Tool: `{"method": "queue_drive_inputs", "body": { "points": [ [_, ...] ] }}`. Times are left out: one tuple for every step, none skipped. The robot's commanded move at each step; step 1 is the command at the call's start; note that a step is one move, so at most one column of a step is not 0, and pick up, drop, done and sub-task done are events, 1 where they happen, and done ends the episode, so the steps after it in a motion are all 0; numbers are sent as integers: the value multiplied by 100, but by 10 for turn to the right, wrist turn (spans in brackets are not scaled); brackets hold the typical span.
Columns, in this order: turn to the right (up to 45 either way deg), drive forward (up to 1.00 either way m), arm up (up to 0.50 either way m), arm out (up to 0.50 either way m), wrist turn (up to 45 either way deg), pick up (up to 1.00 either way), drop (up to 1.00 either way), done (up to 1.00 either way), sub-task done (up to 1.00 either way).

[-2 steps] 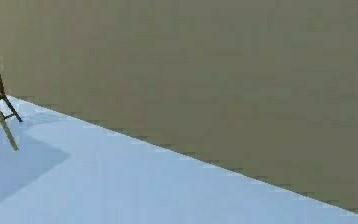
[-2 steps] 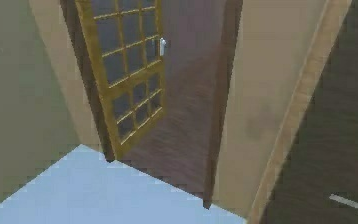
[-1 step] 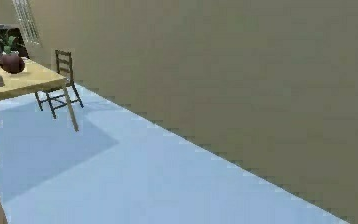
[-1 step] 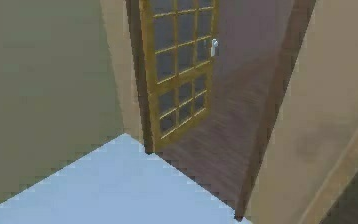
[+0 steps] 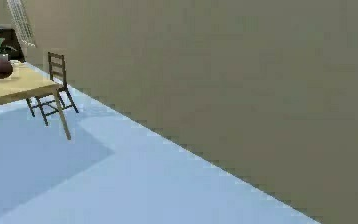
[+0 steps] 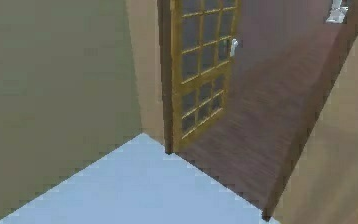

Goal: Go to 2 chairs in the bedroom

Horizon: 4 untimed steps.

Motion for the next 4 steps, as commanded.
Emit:
{"method": "queue_drive_inputs", "body": {
  "points": [
    [-450,0,0,0,0,0,0,0,0],
    [0,100,0,0,0,0,0,0,0],
    [0,100,0,0,0,0,0,0,0],
    [-330,0,0,0,0,0,0,0,0]
  ]
}}
